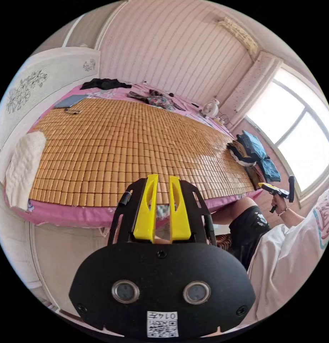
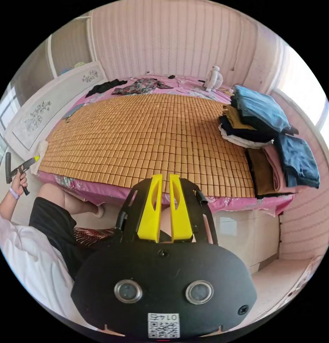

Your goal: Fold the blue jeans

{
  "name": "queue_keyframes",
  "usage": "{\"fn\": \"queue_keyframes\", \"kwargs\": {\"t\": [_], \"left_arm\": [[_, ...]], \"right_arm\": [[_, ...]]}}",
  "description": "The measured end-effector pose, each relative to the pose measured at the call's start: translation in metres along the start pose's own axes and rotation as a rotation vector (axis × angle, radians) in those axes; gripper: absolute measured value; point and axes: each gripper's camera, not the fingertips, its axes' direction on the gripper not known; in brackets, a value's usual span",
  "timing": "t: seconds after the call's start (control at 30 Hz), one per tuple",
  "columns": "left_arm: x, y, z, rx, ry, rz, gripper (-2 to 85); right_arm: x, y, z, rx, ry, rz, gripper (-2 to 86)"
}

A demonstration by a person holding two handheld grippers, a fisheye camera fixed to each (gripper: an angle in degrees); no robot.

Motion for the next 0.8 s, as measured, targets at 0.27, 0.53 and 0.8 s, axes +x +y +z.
{"fn": "queue_keyframes", "kwargs": {"t": [0.27, 0.53, 0.8], "left_arm": [[0.222, -0.002, 0.083, 0.023, 0.178, 0.445, 5.6], [0.405, -0.075, 0.191, -0.032, 0.344, 0.678, 8.3], [0.631, -0.135, 0.359, -0.178, 0.591, 0.786, 9.3]], "right_arm": [[0.107, 0.084, -0.085, 0.157, 0.001, 0.296, 6.3], [0.227, 0.106, -0.142, 0.266, 0.075, 0.403, 10.3], [0.357, 0.076, -0.193, 0.513, 0.171, 0.661, 14.0]]}}
